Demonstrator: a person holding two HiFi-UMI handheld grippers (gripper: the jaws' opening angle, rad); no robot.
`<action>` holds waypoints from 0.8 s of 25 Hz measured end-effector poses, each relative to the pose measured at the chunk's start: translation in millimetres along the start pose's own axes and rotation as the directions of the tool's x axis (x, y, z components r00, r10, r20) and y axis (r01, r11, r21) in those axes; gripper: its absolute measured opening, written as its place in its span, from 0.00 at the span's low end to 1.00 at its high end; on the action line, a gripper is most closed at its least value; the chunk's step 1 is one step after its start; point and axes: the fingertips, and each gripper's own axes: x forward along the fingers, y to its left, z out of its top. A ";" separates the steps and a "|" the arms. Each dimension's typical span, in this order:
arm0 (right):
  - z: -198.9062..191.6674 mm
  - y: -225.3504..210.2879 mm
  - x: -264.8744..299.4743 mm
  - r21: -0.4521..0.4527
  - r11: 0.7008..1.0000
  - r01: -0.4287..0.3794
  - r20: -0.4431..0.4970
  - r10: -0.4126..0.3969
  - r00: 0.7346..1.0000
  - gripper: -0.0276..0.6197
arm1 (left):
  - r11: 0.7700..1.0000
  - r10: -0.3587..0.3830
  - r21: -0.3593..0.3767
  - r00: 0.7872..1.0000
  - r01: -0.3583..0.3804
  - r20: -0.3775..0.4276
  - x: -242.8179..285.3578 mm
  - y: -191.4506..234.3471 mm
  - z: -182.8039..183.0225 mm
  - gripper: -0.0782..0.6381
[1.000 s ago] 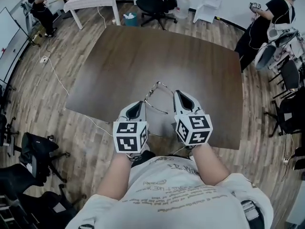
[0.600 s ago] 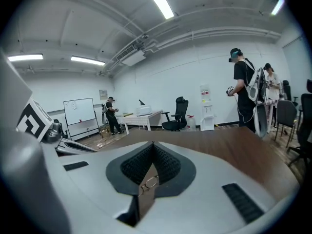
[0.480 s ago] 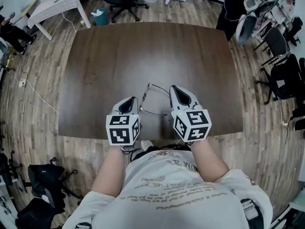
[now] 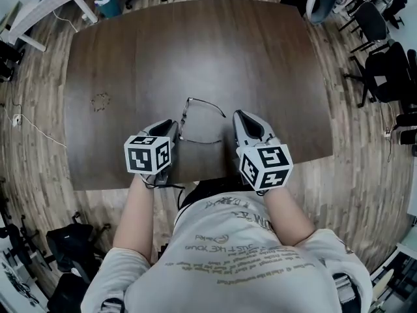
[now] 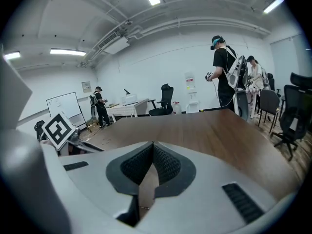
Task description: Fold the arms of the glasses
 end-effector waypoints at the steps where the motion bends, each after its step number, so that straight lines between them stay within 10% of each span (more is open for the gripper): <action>1: -0.7 -4.2 3.6 -0.003 1.000 -0.006 -0.005 0.006 1.000 0.07 | 0.999 -0.043 -0.023 0.999 0.043 -0.019 8.4 0.9 -1.5 0.21; 7: 8.2 -17.4 24.3 -0.019 0.999 -0.034 -0.014 0.034 0.999 0.06 | 0.967 -0.229 -0.146 0.965 0.210 -0.127 40.9 16.5 -13.8 0.25; 20: 9.5 -33.7 48.1 -0.009 1.000 -0.021 -0.050 0.021 0.999 0.07 | 0.957 -0.282 -0.154 0.909 0.245 -0.308 81.5 25.5 -24.0 0.25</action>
